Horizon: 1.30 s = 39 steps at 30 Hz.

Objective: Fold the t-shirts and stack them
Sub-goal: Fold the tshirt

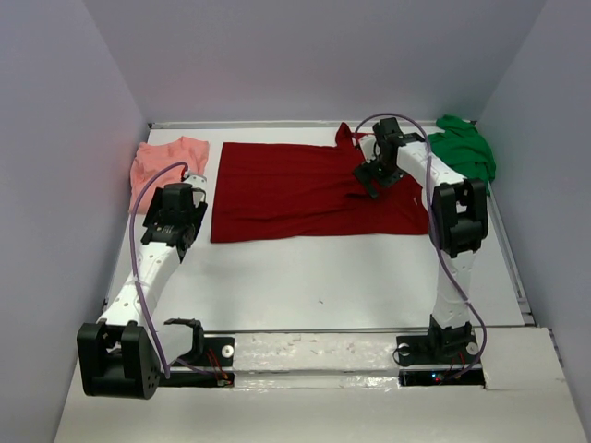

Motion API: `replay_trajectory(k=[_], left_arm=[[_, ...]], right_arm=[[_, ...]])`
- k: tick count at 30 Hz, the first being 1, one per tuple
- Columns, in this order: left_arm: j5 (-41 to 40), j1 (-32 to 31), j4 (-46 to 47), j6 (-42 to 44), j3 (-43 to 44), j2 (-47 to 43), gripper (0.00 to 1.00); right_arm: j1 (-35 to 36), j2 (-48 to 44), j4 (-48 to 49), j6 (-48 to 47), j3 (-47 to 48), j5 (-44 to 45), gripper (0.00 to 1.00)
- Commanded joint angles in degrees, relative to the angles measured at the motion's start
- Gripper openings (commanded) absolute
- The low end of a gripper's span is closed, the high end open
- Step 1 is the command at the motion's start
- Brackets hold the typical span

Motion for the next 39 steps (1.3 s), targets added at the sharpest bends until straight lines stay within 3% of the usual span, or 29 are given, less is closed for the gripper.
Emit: replay_trajectory(k=[1,11,20,25,29,39], left_arm=[[-0.3,-0.4,0.7,0.0,-0.7,0.0,0.87],[-1.4,-0.4,0.6,0.2,-1.5,-0.6,0.87],[-1.8,-0.4,0.1,-0.2,-1.1,0.3,0.87],[-2.1,-0.5,-0.2,-0.2,-0.8,0.6,0.87],[-2.3,-0.5,-0.5,-0.3,-0.3,1.2,0.87],[-1.1,-0.5,-0.8,-0.9,0.6,0.8,0.87]], right_arm=[[0.6,2.2,0.3,0.8,5.7,-1.7,1.0],[0.6,9.0,-2.5,1.5,15.3,-4.2,1.0],[1.8,18.1,-6.9,2.5,33.3,-5.9,1.0],[2.8,19.1,-7.2,2.5,37.8,-6.7,1.0],[2.8,16.1,-5.7,2.2,34.5,-4.7,1.0],[2.8,2.0,0.4,-1.5,12.6,1.3,1.0]])
